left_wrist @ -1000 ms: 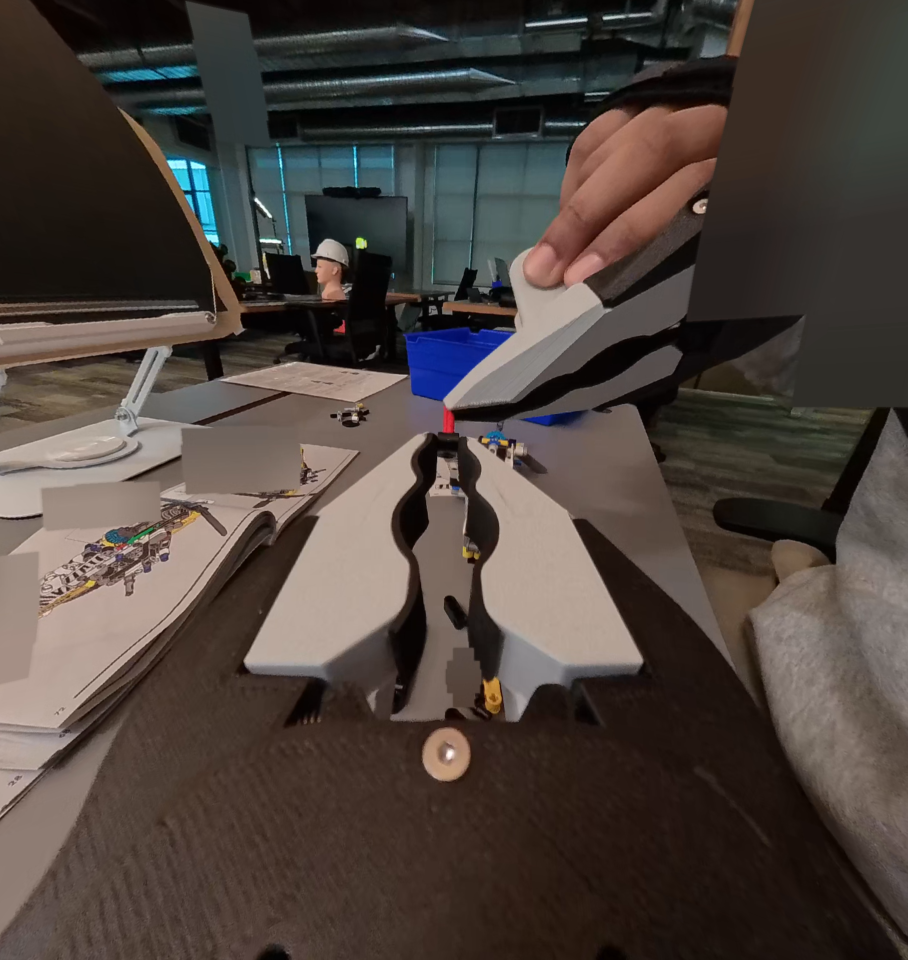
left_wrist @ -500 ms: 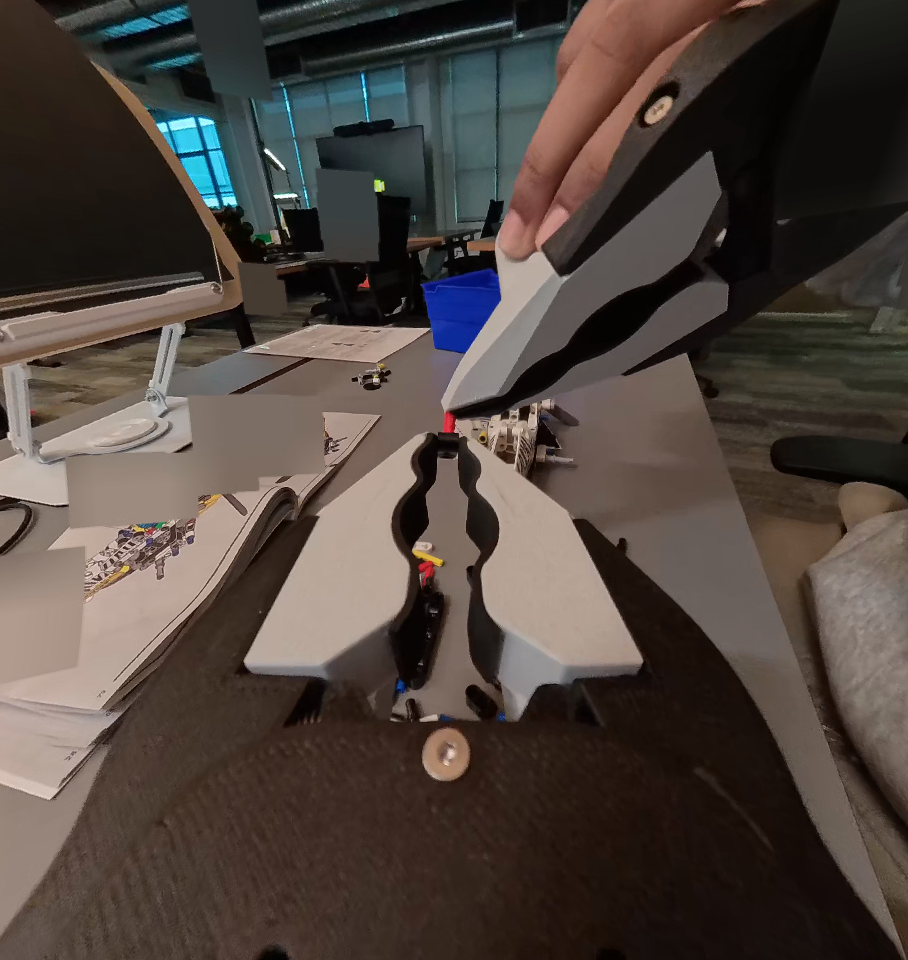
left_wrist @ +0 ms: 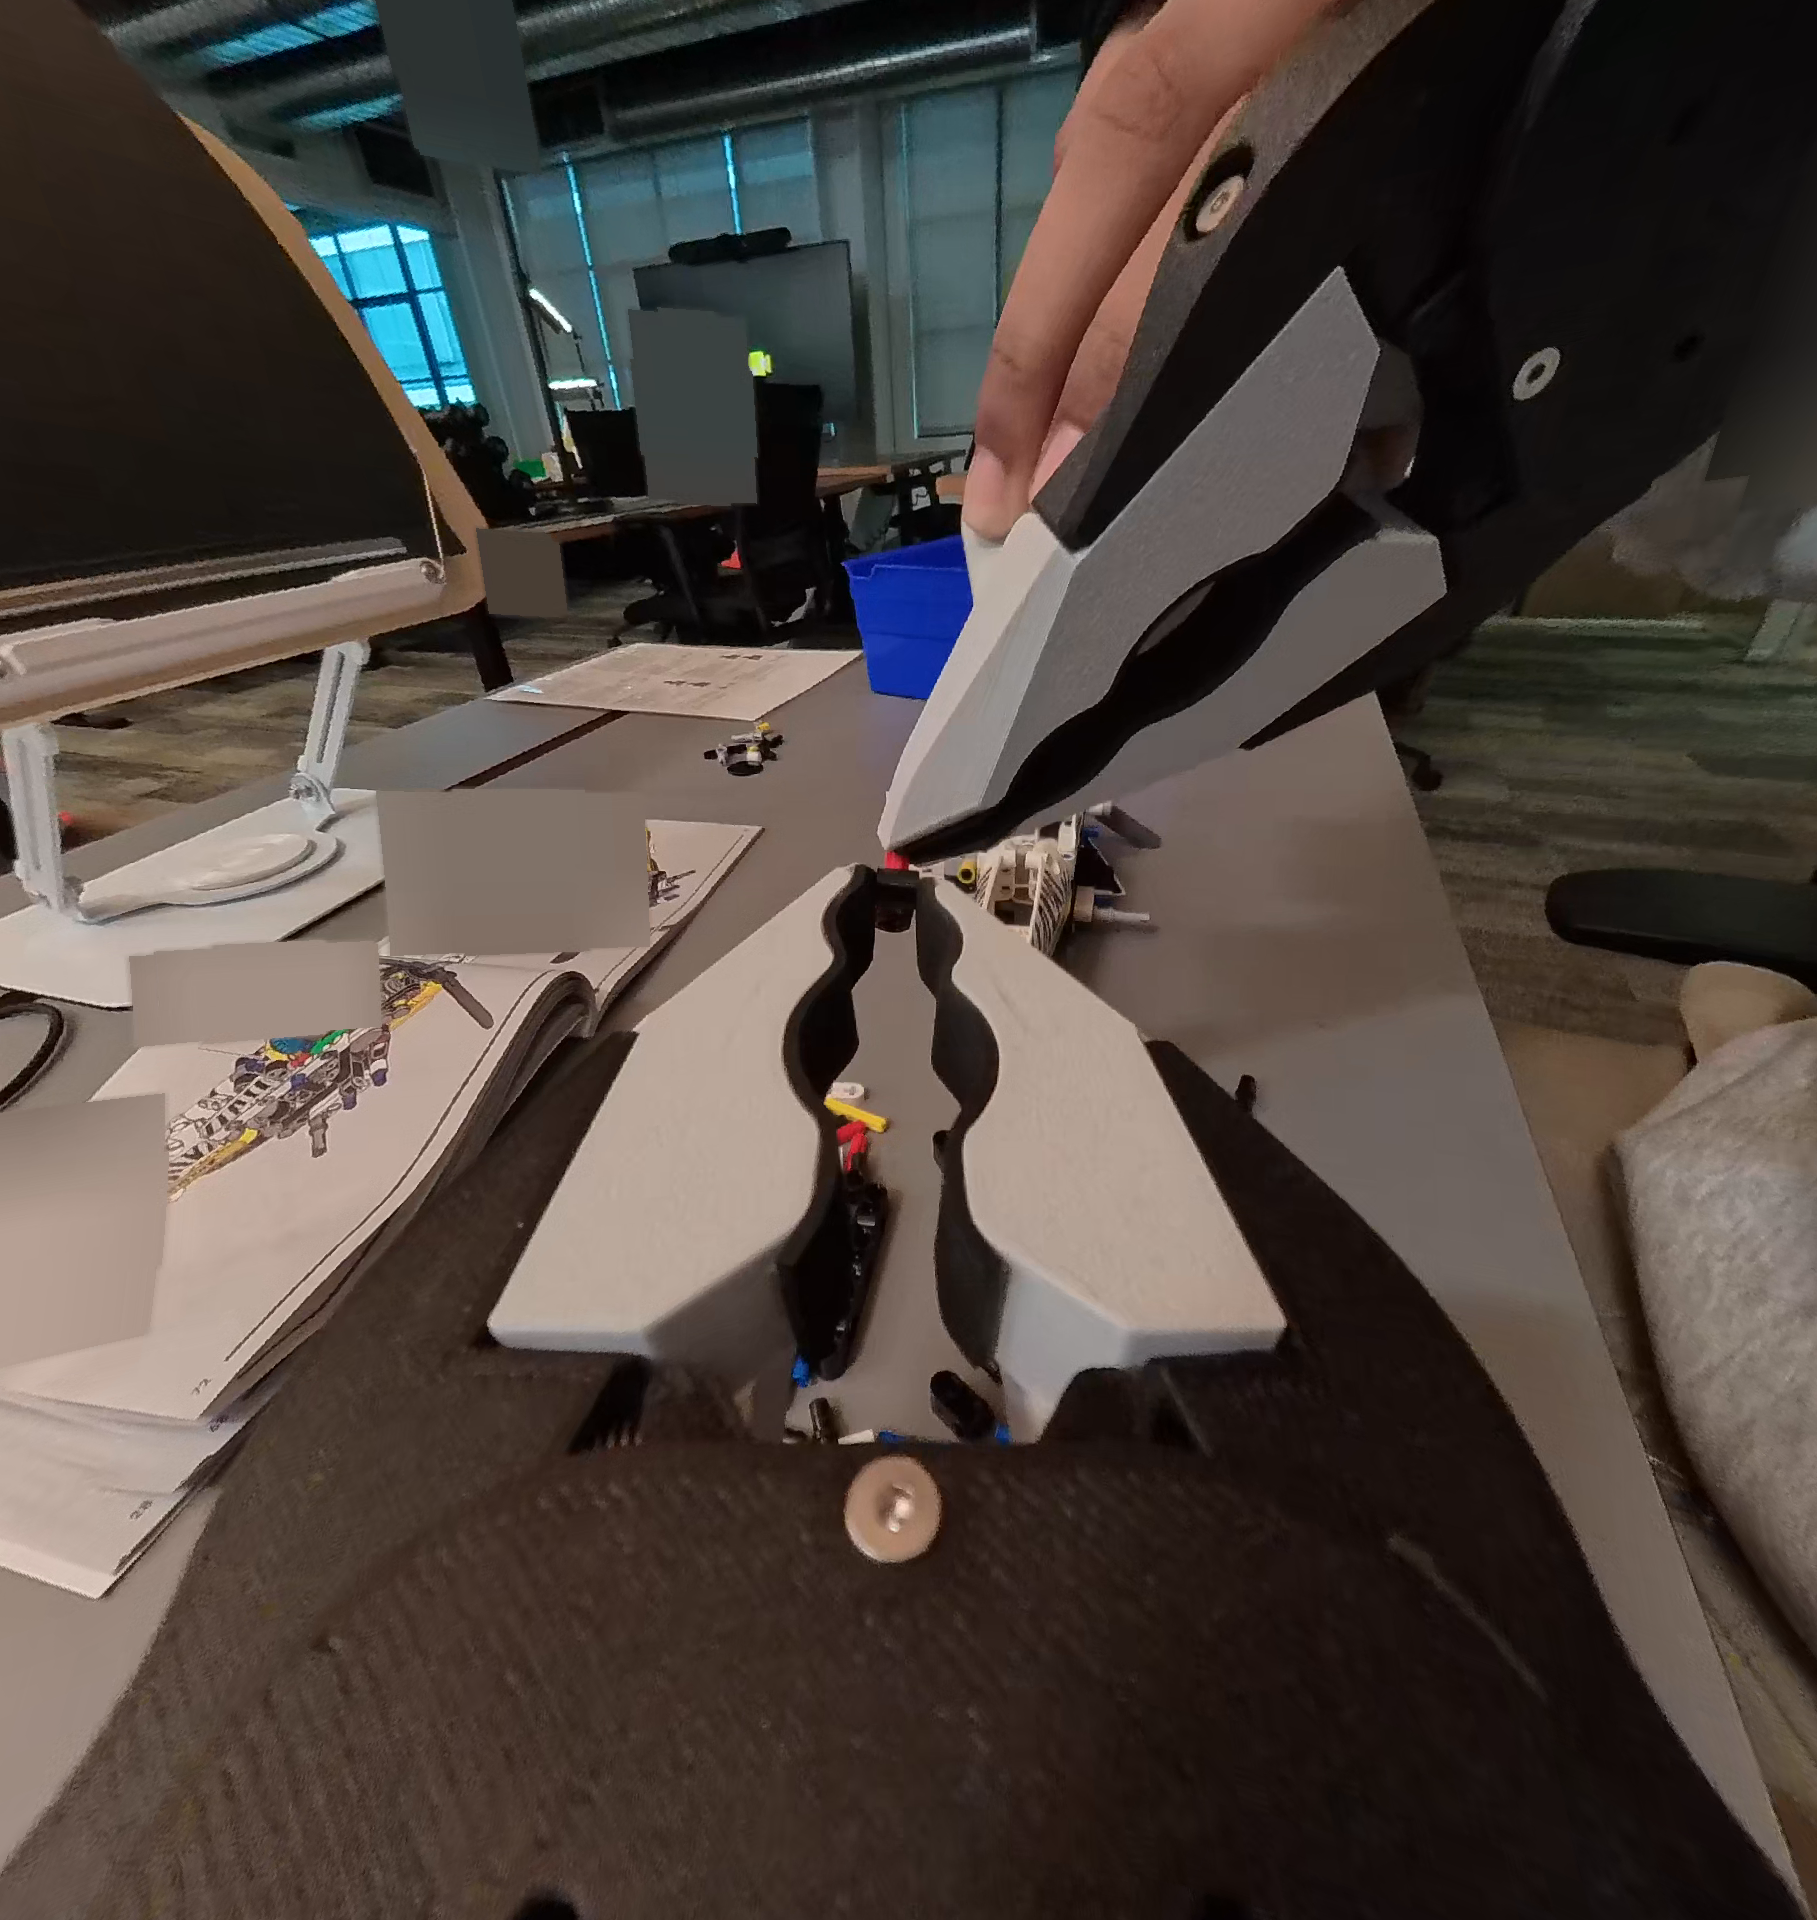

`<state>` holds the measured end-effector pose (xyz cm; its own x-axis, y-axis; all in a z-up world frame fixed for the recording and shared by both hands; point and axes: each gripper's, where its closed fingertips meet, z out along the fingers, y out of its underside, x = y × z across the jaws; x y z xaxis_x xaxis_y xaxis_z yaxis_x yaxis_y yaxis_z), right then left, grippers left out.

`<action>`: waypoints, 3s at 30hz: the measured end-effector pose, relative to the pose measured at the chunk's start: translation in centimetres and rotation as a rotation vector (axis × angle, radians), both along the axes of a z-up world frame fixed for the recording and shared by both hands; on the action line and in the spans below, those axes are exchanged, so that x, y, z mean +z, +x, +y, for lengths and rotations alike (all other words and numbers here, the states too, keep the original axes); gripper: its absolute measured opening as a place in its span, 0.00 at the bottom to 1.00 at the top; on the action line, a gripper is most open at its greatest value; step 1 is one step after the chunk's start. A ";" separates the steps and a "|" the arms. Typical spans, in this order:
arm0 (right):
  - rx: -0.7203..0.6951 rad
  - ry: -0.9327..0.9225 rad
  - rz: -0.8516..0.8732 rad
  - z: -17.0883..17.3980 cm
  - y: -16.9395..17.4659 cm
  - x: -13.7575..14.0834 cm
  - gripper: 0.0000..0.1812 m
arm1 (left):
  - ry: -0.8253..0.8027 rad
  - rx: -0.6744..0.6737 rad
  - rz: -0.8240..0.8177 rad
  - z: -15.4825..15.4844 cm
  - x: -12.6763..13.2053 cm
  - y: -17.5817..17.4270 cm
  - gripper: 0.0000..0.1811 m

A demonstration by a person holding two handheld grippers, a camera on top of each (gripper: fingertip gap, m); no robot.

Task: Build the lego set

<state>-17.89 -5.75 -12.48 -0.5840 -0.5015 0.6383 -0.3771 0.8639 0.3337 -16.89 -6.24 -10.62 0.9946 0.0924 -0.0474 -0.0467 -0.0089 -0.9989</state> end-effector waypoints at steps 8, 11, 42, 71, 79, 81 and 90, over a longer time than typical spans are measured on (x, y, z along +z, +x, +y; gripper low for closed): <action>0.044 -0.186 0.033 -0.9 -0.2 1.8 0.01 | 0.097 -0.017 -0.073 -0.8 1.4 -0.4 0.03; -0.016 -0.281 0.030 -0.5 -0.5 2.6 0.14 | 0.164 -0.028 -0.113 -1.4 2.3 -0.5 0.03; 0.001 -1.225 0.374 -2.9 1.9 5.8 0.21 | 0.453 -0.497 -0.736 -2.8 4.6 0.1 0.03; -0.001 -1.177 0.399 -2.8 1.4 6.0 0.10 | 0.379 -0.562 -0.747 -2.1 4.2 1.5 0.03; -0.007 -1.179 0.384 -2.9 1.3 6.0 0.10 | 0.386 -0.564 -0.752 -2.2 4.2 1.4 0.03; -0.007 -1.176 0.383 -2.9 1.2 5.9 0.10 | 0.384 -0.567 -0.759 -2.1 4.2 1.4 0.03; -0.021 -1.174 0.361 -2.8 1.2 5.7 0.10 | 0.376 -0.563 -0.767 -2.0 4.0 1.4 0.03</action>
<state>-16.70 -8.51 -6.80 -0.2815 0.4933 0.8230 -0.4070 0.7154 -0.5680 -15.52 -8.28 -6.62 0.6486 -0.5201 0.5558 0.7055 0.1368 -0.6953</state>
